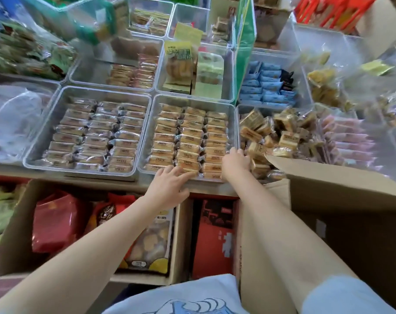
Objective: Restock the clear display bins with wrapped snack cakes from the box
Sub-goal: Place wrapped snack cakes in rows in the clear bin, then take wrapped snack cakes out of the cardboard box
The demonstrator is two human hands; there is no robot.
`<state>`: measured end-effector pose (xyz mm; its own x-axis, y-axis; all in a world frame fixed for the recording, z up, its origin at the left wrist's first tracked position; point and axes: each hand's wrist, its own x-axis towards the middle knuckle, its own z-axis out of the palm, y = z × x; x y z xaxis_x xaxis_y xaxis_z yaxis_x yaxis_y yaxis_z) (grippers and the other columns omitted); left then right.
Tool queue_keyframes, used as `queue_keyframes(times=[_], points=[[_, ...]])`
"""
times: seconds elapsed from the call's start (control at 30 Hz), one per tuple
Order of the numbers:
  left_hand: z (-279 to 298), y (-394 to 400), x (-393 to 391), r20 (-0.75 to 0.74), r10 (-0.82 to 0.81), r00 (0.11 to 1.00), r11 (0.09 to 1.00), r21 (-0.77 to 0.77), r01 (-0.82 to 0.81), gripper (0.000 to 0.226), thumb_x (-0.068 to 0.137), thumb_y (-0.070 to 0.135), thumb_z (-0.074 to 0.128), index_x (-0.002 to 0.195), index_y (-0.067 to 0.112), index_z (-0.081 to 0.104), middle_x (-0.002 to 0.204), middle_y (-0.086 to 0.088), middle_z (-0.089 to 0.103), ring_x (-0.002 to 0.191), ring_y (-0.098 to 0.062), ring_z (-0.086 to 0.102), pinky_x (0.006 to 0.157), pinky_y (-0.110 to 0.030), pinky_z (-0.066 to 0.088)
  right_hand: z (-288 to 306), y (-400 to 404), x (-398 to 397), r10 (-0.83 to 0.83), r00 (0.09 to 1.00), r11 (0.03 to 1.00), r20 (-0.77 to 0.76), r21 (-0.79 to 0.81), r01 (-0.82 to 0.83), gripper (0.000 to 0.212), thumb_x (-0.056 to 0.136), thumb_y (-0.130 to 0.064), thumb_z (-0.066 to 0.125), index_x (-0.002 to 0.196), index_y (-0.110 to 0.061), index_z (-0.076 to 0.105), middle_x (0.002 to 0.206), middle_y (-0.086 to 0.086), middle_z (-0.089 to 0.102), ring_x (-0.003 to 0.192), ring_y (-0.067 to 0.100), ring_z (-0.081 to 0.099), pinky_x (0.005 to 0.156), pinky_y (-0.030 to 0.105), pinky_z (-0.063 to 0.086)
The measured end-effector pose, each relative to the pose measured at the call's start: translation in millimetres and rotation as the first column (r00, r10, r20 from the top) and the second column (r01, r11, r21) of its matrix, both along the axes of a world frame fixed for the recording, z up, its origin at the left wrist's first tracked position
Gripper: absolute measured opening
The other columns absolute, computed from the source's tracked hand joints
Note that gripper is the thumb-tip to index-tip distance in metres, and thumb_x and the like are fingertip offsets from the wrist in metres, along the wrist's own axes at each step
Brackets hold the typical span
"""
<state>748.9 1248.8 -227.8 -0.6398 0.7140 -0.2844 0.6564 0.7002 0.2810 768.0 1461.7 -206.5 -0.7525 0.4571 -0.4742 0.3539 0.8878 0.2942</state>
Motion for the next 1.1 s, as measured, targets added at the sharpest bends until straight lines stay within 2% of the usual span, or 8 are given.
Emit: queue_keyframes(times=[0.1,0.2,0.37,0.57,0.77,0.87,1.0,1.1], points=[[-3,19,4,-0.031,-0.035,0.999,0.999,0.003,0.035,0.054,0.096,0.045,0.047,0.150,0.041,0.040,0.154,-0.004,0.036,0.143,-0.027,0.026,0.117,-0.046,0.019,-7,10,10,-0.032,0.999,0.999,-0.042,0.034,0.033,0.050,0.089,-0.038,0.070,0.134,-0.020,0.058,0.145,0.009,0.033,0.134,0.029,0.030,0.101,0.043,0.038],[-7,31,2,0.005,-0.056,0.998,0.998,0.003,0.056,0.052,0.096,0.051,0.046,0.147,0.044,0.042,0.167,-0.004,0.013,0.154,-0.029,0.002,0.123,-0.049,0.006,-14,15,16,-0.178,0.982,0.981,-0.061,-0.088,0.173,0.047,0.089,-0.043,0.071,0.130,-0.023,0.062,0.153,0.011,0.024,0.138,0.032,0.025,0.105,0.043,0.037],[-9,39,-11,0.068,-0.085,0.994,0.994,-0.062,0.089,0.049,0.099,0.062,0.037,0.145,0.047,0.044,0.168,0.000,-0.015,0.152,-0.028,-0.023,0.124,-0.055,-0.005,-23,17,16,-0.349,0.935,0.921,-0.058,-0.206,0.330,0.042,0.090,-0.039,0.069,0.129,-0.023,0.063,0.144,0.008,0.034,0.134,0.030,0.030,0.103,0.042,0.040],[-15,39,-21,0.074,-0.110,0.991,0.991,-0.072,0.116,0.049,0.098,0.067,0.034,0.144,0.055,0.042,0.169,0.002,-0.014,0.152,-0.026,-0.025,0.121,-0.054,-0.013,-27,18,15,-0.282,0.954,0.950,-0.103,-0.169,0.263,0.030,0.088,-0.042,0.070,0.116,-0.031,0.070,0.143,0.004,0.038,0.134,0.027,0.030,0.106,0.043,0.033],[-18,43,-25,0.081,-0.132,0.988,0.989,-0.054,0.137,0.047,0.098,0.066,0.035,0.143,0.057,0.042,0.169,0.005,-0.012,0.153,-0.023,-0.022,0.122,-0.053,-0.011,-19,14,17,-0.259,0.926,0.956,-0.275,-0.209,0.206,0.022,0.090,-0.019,0.066,0.108,-0.027,0.056,0.145,0.012,0.034,0.133,0.033,0.032,0.110,0.052,0.027],[-22,40,-28,0.058,-0.116,0.992,0.993,-0.021,0.117,0.054,0.099,0.066,0.033,0.150,0.053,0.033,0.169,0.005,-0.010,0.154,-0.020,-0.020,0.123,-0.049,-0.010,-12,21,17,-0.329,0.889,0.927,-0.319,-0.288,0.240,0.008,0.094,-0.031,0.064,0.102,-0.028,0.063,0.144,0.011,0.035,0.134,0.032,0.031,0.110,0.053,0.026],[-28,41,-28,0.017,-0.099,0.995,0.995,-0.015,0.100,0.069,0.092,0.075,0.013,0.155,0.050,0.019,0.169,0.000,-0.010,0.154,-0.023,-0.018,0.122,-0.048,-0.010,-11,22,12,-0.304,0.926,0.936,-0.224,-0.251,0.247,0.022,0.094,-0.047,0.061,0.107,-0.032,0.072,0.148,0.011,0.033,0.138,0.032,0.026,0.109,0.052,0.027],[-29,40,-29,0.016,-0.092,0.996,0.996,0.012,0.092,0.070,0.091,0.076,0.011,0.157,0.050,0.014,0.169,-0.001,-0.011,0.154,-0.023,-0.019,0.122,-0.047,-0.011,-13,20,10,-0.361,0.915,0.907,-0.178,-0.294,0.300,0.018,0.093,-0.043,0.065,0.104,-0.032,0.072,0.151,0.012,0.029,0.139,0.033,0.023,0.111,0.050,0.027]])
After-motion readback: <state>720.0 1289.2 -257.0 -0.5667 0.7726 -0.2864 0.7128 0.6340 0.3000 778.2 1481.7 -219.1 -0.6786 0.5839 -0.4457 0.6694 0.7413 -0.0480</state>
